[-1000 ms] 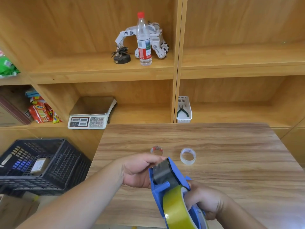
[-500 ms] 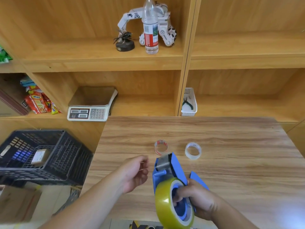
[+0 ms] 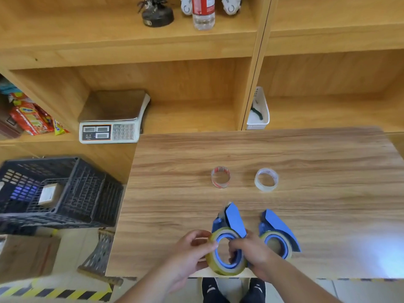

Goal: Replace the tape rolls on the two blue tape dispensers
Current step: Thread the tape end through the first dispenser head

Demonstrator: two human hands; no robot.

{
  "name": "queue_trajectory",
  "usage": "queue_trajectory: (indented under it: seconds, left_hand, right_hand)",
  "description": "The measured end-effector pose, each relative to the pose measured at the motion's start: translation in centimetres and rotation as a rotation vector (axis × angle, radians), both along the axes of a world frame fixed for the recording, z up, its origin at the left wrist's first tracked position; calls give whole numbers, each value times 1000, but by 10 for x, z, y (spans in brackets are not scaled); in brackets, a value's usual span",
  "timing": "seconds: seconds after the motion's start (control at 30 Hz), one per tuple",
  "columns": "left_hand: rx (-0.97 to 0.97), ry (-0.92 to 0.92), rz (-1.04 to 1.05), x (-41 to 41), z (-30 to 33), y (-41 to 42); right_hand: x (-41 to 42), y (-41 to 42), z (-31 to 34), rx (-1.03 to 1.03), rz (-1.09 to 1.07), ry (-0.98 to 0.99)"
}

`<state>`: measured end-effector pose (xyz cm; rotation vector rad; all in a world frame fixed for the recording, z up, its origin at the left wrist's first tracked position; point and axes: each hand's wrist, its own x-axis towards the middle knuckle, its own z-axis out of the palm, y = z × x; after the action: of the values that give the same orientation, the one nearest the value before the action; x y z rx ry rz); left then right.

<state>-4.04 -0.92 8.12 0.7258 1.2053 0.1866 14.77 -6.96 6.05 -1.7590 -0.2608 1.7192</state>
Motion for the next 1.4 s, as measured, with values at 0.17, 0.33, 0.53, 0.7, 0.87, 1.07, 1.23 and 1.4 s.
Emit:
queue_trajectory:
  seconds: [0.17, 0.33, 0.53, 0.7, 0.87, 1.07, 1.23, 1.4]
  left_hand:
    - [-21, 76, 16, -7, -38, 10]
    - [-38, 116, -4, -9, -71, 14]
    - [-81, 146, -32, -8, -109, 16]
    - [-89, 146, -7, -3, -131, 15]
    - [-95, 187, 1, 1, -141, 14]
    - [47, 308, -87, -5, -162, 13]
    - [120, 349, -134, 6, -142, 14]
    - [195, 376, -151, 7, -140, 14]
  right_hand:
    - [-7, 5, -35, -67, 59, -67]
    - [-11, 13, -53, -110, 149, -189]
    - [-11, 15, -70, -124, 317, -398]
    - [-13, 17, -86, -100, 384, -541]
    - [-12, 19, -101, -76, 434, -619]
    - [-12, 20, -112, -58, 449, -652]
    - [-14, 20, -120, -54, 446, -658]
    - [-16, 20, -123, -52, 424, -661]
